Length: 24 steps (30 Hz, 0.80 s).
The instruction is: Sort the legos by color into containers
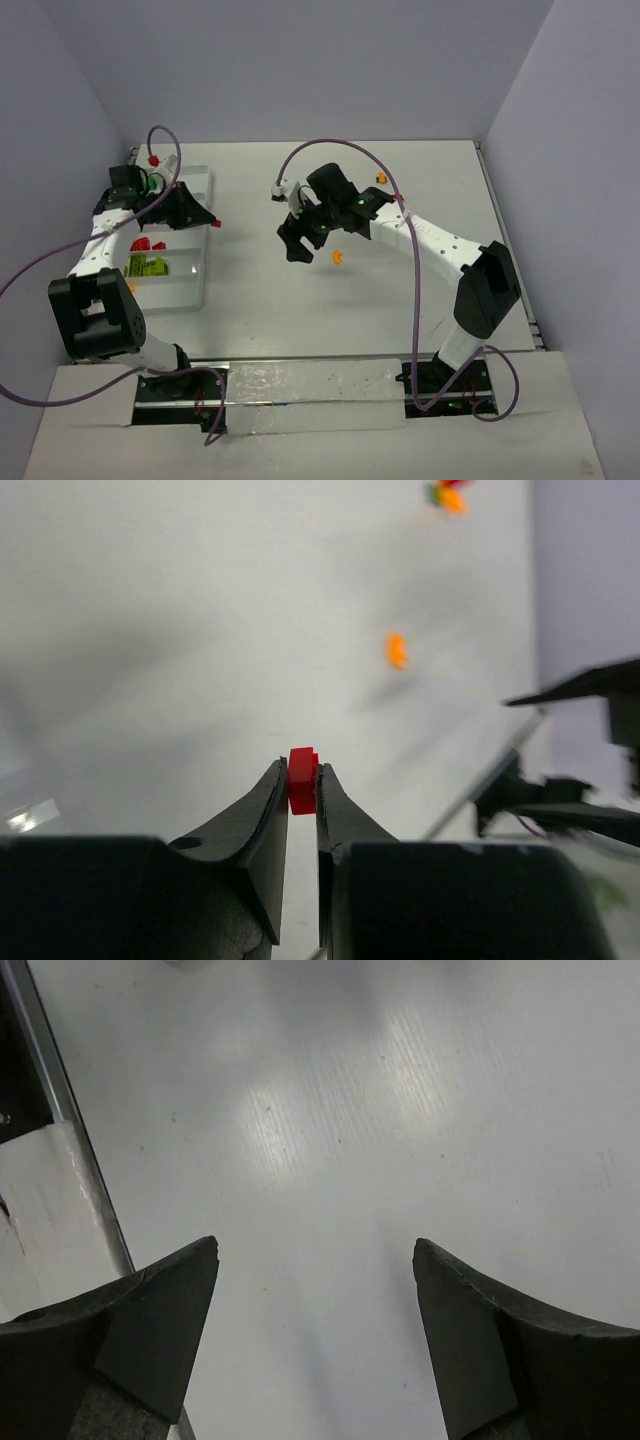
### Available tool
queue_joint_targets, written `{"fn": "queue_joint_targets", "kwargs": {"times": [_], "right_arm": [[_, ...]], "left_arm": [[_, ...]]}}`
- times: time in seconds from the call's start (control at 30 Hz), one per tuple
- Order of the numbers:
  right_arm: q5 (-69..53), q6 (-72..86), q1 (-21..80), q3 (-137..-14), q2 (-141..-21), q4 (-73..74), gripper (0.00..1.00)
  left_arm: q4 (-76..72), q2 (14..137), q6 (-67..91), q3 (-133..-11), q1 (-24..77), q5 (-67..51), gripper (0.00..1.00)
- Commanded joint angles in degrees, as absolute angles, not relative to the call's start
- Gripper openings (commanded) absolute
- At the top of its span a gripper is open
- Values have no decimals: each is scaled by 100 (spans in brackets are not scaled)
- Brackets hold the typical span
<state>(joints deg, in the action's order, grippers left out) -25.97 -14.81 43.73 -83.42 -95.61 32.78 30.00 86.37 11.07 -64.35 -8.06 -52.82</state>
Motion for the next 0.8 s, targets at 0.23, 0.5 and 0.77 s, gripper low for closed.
{"fn": "queue_joint_targets", "kwargs": {"times": [0.23, 0.5, 0.77], "right_arm": [[-2628, -1441, 3772, -8121, -9272, 3278, 100], [-2497, -1433, 3613, -8104, -9286, 3331, 100], [-2584, -1316, 3219, -8139, -9254, 3277, 100]], "left_arm": [[4078, 9228, -1134, -7462, -2048, -1197, 0], [4118, 10019, -1332, -8015, -2228, -1191, 0], [3786, 10408, -1291, -7966, -2214, -1280, 5]]}}
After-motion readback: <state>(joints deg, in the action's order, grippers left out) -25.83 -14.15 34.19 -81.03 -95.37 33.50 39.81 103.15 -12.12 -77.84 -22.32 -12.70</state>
